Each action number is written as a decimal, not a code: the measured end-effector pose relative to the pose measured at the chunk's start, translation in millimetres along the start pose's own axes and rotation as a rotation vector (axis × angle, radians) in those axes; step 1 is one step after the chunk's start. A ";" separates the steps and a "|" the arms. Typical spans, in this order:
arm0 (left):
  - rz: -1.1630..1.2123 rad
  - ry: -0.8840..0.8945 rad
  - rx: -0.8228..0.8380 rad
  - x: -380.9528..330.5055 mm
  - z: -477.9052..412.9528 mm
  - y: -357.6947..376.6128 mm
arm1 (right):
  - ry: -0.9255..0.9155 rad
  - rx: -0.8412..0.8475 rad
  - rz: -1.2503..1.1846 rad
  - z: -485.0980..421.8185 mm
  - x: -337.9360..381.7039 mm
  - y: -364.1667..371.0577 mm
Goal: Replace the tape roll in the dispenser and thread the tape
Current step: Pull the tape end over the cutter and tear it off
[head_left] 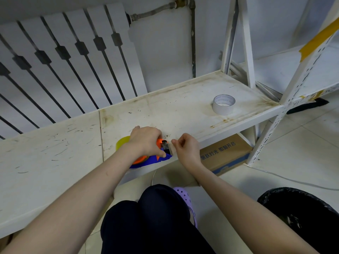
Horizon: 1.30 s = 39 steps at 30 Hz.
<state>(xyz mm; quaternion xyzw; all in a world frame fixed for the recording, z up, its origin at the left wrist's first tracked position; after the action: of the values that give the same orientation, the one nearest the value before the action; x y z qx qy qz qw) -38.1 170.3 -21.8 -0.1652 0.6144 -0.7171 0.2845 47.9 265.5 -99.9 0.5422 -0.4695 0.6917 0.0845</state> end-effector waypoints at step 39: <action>0.038 0.072 -0.017 4.8 -2.0 2.9 | 0.227 0.048 -0.384 28.6 -24.6 2.5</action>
<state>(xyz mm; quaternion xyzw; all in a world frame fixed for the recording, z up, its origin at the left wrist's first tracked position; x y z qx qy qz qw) -42.5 168.8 -25.5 -0.1299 0.6334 -0.7119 0.2742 75.3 252.6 -122.5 0.5424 -0.3286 0.7304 0.2539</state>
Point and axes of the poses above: each hand's wrist, its own z-axis away from the middle knuckle, its own y-axis out of the palm, x = y × z, the point moved 7 cm from there along -z, towards the middle knuckle, and after that the axes turned 12 degrees about z, right-handed, at the moved point
